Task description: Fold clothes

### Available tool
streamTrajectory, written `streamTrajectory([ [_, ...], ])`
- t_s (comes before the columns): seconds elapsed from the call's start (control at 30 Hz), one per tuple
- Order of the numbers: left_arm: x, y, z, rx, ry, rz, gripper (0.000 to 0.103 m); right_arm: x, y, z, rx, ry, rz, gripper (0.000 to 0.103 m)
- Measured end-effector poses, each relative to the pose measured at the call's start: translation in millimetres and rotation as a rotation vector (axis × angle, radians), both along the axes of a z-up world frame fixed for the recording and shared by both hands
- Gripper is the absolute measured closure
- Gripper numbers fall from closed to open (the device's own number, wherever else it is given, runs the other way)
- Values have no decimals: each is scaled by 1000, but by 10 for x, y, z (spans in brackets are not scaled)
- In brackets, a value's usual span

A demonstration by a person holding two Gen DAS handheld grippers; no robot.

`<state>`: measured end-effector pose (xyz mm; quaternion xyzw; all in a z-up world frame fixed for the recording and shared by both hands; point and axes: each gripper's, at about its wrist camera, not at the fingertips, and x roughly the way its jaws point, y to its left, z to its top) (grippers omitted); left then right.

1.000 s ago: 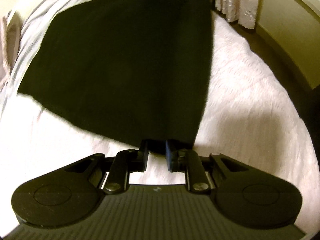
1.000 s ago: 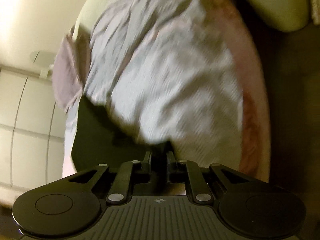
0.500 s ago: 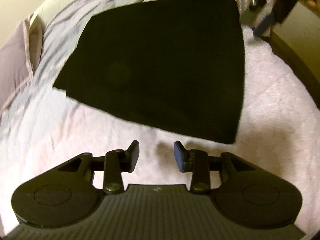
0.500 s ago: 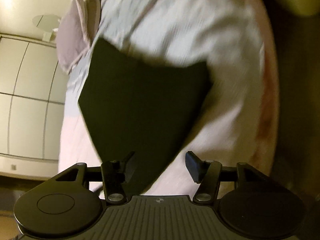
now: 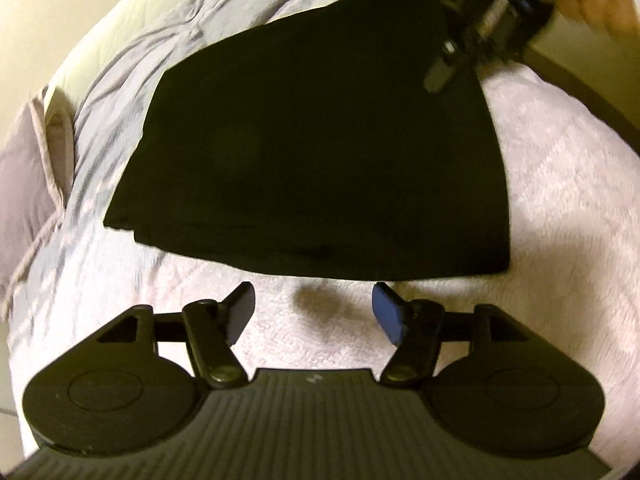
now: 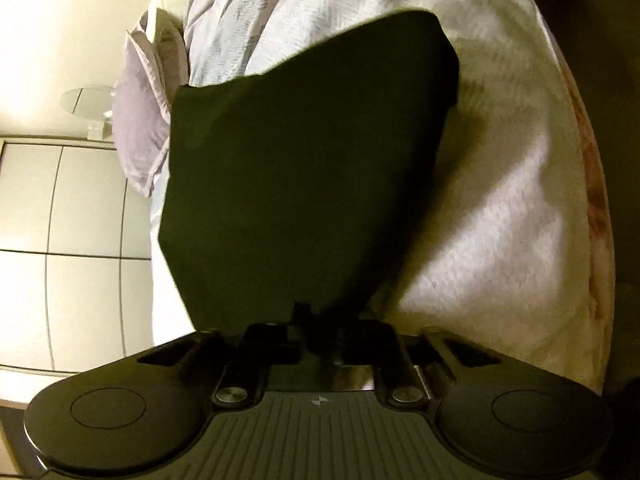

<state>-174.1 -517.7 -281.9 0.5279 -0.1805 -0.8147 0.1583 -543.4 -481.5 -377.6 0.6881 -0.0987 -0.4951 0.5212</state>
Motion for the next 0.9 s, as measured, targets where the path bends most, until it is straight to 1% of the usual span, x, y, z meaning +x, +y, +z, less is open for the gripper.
streamTrajectory([
  [0.1,13,-24,26,-36,11,-29,42,-215,-133,304,-26,36,71,99],
  [0.23,-5,-60,96,-83,50,-21,39,-731,-486,892,-92,171,150,99],
  [0.33,-63,-87,109,-124,68,-24,37,-1185,-766,1194,-97,305,177,99],
  [0.4,-121,-89,95,-169,72,-46,36,-1423,-909,1213,-65,344,173,99],
  [0.47,-201,-76,48,-237,63,-99,33,-1577,-995,1126,-18,321,165,99],
  [0.5,-239,-68,22,-269,59,-129,32,-1581,-1021,1075,-5,312,174,99],
  [0.6,-339,-25,-96,-376,49,-257,27,-1545,-1010,978,6,285,170,99],
  [0.63,-378,-20,-160,-415,43,-306,23,-1564,-974,936,11,269,148,99],
  [0.67,-418,-30,-243,-447,28,-350,22,-1585,-932,892,16,252,121,99],
  [0.73,-474,-80,-396,-493,-6,-419,22,-1630,-858,863,21,239,79,98],
  [0.77,-494,-114,-469,-510,-24,-449,22,-1629,-816,888,23,254,72,96],
  [0.8,-514,-153,-530,-522,-40,-472,22,-1607,-771,936,25,284,74,90],
  [0.83,-530,-209,-559,-520,-50,-475,22,-1586,-726,984,28,315,76,81],
  [0.87,-546,-265,-588,-518,-59,-477,22,-1541,-676,1035,29,355,86,79],
  [0.9,-561,-322,-612,-513,-68,-477,22,-1458,-619,1094,29,415,109,77],
])
